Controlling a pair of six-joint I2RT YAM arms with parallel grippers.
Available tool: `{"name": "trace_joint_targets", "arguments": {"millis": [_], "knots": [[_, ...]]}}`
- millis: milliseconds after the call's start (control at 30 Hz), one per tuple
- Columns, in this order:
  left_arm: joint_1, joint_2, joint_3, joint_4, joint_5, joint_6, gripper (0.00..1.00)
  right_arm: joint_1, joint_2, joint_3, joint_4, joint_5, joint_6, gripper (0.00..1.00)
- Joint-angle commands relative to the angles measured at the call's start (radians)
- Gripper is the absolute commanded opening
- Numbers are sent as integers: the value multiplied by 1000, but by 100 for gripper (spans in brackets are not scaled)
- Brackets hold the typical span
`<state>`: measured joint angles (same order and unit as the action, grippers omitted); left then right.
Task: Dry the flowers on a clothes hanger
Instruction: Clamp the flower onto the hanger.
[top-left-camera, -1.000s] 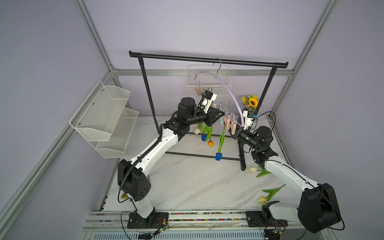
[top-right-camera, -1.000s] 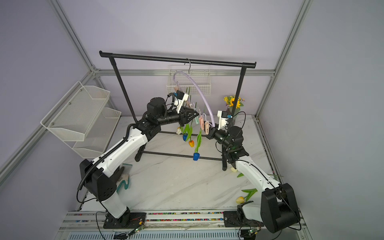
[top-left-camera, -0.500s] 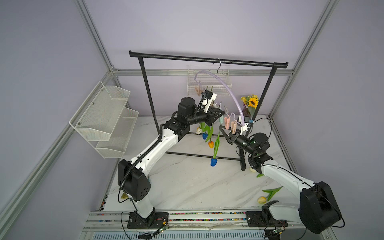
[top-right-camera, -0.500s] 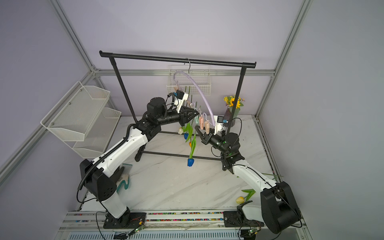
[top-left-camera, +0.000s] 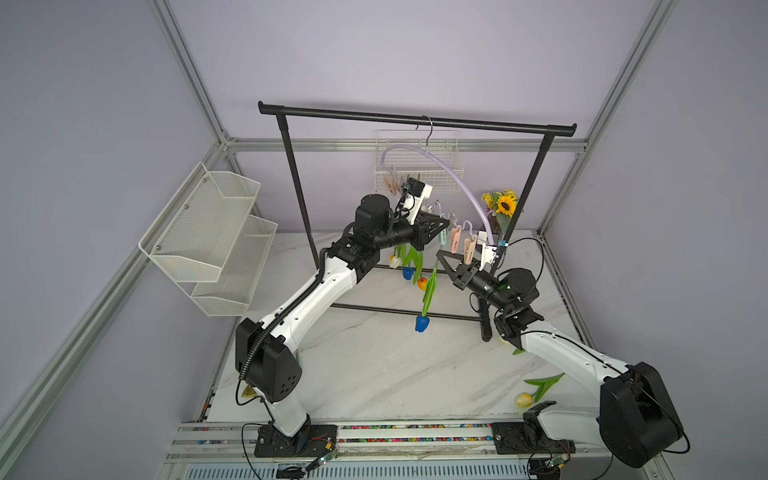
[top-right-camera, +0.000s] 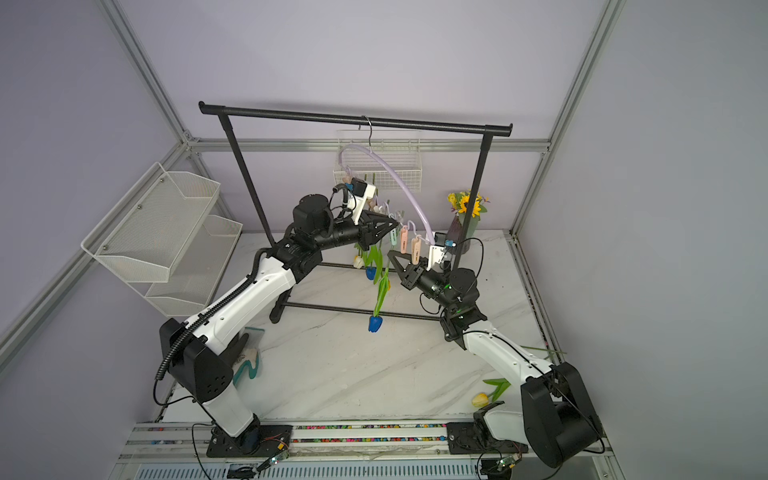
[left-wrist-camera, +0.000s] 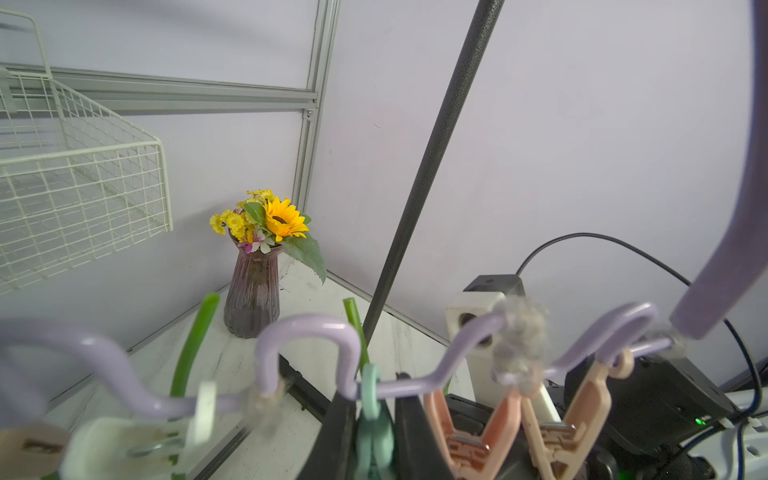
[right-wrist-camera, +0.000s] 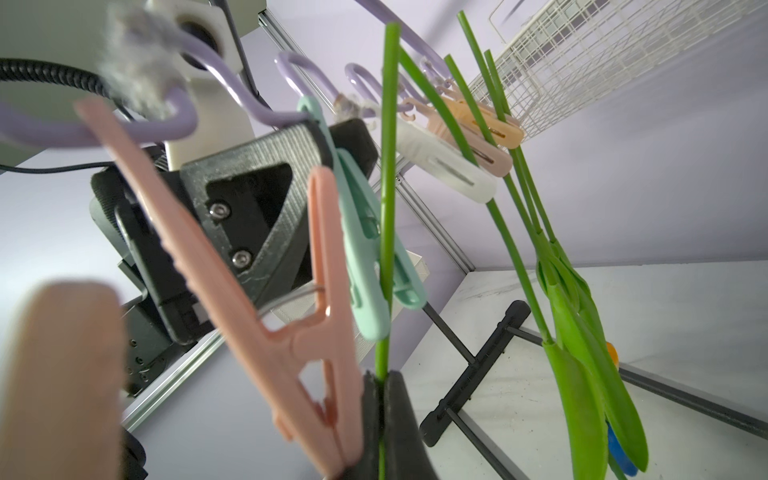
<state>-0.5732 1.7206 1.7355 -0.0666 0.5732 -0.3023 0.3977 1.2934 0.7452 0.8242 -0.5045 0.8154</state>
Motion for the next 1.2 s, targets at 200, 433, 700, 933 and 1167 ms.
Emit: {"name": "trace_joint_targets", "arguments": {"millis": [200,433,700,933,1167], "knots": [[-6,-30,-17,67,20,-27,7,21,18,21,69,3,10,0],[-5,-32,-30,81,23,-39,7,22,40,36,98,19,32,0],[-4,-30,-36,83,21,-42,7,21,48,48,130,17,43,0],[-5,-35,-45,83,22,-42,8,22,44,51,122,17,34,0],[-3,-42,-47,83,18,-37,24,22,37,54,100,21,19,0]]}}
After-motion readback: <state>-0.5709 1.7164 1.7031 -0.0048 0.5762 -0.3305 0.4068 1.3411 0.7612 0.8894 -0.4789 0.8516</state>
